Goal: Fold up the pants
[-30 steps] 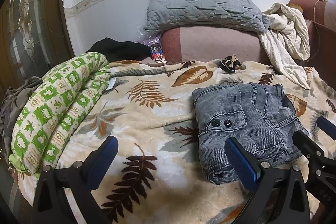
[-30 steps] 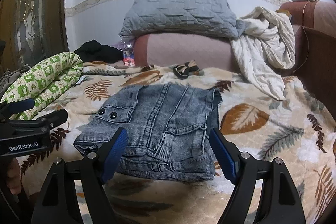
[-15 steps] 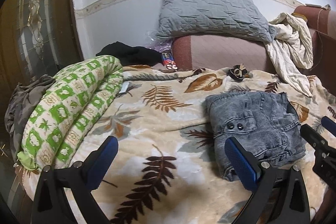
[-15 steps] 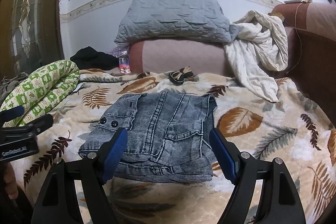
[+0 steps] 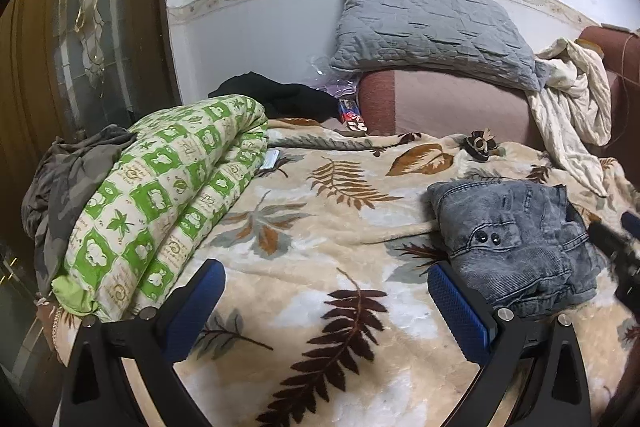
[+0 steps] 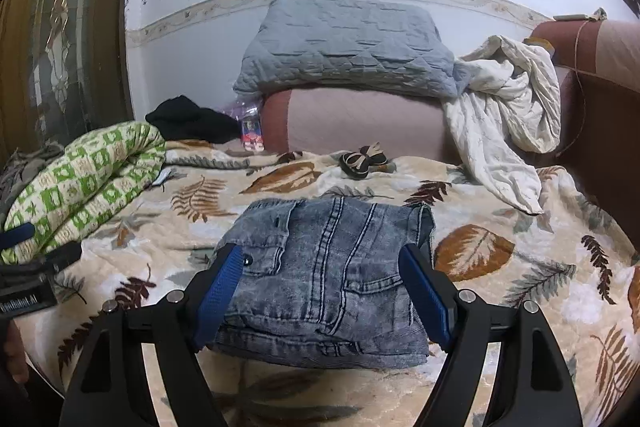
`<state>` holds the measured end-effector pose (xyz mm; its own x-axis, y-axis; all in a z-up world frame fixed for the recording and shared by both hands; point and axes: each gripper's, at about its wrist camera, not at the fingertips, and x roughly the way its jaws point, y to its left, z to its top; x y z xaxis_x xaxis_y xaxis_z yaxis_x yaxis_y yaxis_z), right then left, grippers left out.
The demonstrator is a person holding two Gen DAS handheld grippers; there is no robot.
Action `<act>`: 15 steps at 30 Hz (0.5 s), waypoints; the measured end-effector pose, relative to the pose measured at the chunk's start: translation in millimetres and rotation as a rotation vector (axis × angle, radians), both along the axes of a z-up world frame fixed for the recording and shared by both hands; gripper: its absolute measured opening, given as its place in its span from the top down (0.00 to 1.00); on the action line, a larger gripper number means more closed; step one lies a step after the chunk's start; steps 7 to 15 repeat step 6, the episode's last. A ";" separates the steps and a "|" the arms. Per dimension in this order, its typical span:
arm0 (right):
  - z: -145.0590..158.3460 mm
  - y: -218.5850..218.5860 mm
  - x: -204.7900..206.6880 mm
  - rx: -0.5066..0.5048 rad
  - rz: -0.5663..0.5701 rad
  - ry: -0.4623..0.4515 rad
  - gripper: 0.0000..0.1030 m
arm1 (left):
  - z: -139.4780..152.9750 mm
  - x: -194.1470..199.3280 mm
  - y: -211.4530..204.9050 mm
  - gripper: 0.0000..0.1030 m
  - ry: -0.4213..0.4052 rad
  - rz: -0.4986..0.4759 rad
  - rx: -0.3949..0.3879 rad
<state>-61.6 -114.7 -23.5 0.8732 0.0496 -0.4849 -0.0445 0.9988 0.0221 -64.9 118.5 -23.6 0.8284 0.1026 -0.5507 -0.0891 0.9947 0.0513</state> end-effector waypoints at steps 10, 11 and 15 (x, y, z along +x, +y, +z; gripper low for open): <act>-6.7 -3.6 1.9 -0.012 0.019 0.016 0.22 | 1.0 5.7 -14.8 0.00 -0.014 -0.028 -0.042; -6.7 -3.6 1.9 -0.012 0.019 0.016 0.22 | 1.0 5.7 -14.8 0.00 -0.014 -0.028 -0.042; -6.7 -3.6 1.9 -0.012 0.019 0.016 0.22 | 1.0 5.7 -14.8 0.00 -0.014 -0.028 -0.042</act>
